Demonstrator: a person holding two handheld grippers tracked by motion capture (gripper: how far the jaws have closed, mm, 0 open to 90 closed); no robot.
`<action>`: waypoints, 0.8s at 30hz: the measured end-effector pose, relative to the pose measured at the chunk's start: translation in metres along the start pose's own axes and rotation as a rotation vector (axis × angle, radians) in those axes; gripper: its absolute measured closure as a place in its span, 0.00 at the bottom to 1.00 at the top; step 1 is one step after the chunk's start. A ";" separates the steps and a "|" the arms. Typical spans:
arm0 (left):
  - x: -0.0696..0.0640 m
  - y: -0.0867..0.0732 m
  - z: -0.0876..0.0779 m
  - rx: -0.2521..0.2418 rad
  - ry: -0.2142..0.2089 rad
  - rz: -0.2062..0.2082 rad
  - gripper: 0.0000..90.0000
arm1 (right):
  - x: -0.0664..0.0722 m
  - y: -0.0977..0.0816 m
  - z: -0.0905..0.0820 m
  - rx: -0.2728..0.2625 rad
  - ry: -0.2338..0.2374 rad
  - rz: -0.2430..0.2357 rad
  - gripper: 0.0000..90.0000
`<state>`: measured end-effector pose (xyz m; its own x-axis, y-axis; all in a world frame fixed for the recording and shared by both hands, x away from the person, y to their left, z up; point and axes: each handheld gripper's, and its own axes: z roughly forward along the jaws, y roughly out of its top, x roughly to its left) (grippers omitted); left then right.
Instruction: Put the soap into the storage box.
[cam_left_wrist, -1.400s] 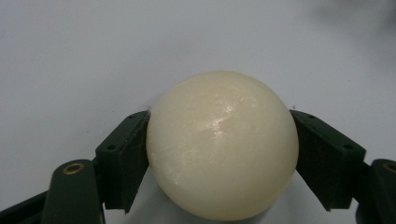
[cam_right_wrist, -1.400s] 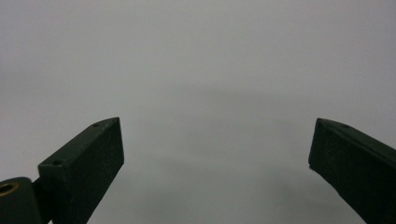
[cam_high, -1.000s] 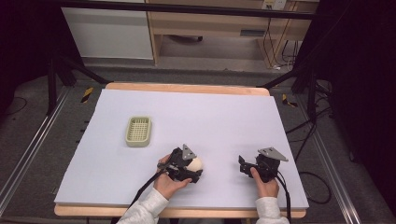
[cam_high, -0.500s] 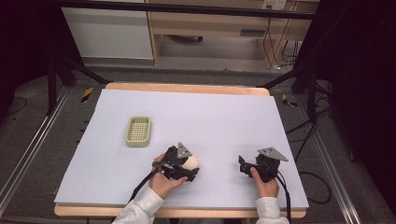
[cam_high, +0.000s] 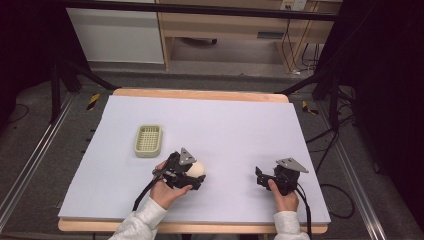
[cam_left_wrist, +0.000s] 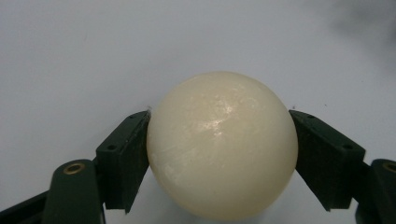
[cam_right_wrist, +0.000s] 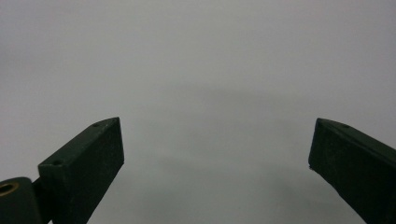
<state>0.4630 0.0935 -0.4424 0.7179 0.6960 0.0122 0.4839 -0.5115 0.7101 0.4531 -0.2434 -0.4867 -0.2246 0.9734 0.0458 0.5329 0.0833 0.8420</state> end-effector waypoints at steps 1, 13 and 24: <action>0.000 0.000 0.000 0.000 0.000 0.000 0.27 | 0.000 0.000 0.000 0.000 0.000 -0.001 0.04; 0.016 0.000 -0.012 -0.016 0.024 -0.018 0.27 | 0.000 0.000 0.000 0.002 0.002 0.000 0.04; 0.036 -0.002 -0.021 -0.035 0.049 -0.054 0.27 | 0.000 0.000 0.000 0.003 0.003 -0.002 0.04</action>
<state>0.4776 0.1304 -0.4285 0.6652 0.7466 0.0071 0.5032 -0.4553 0.7345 0.4535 -0.2436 -0.4868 -0.2280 0.9726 0.0462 0.5350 0.0855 0.8405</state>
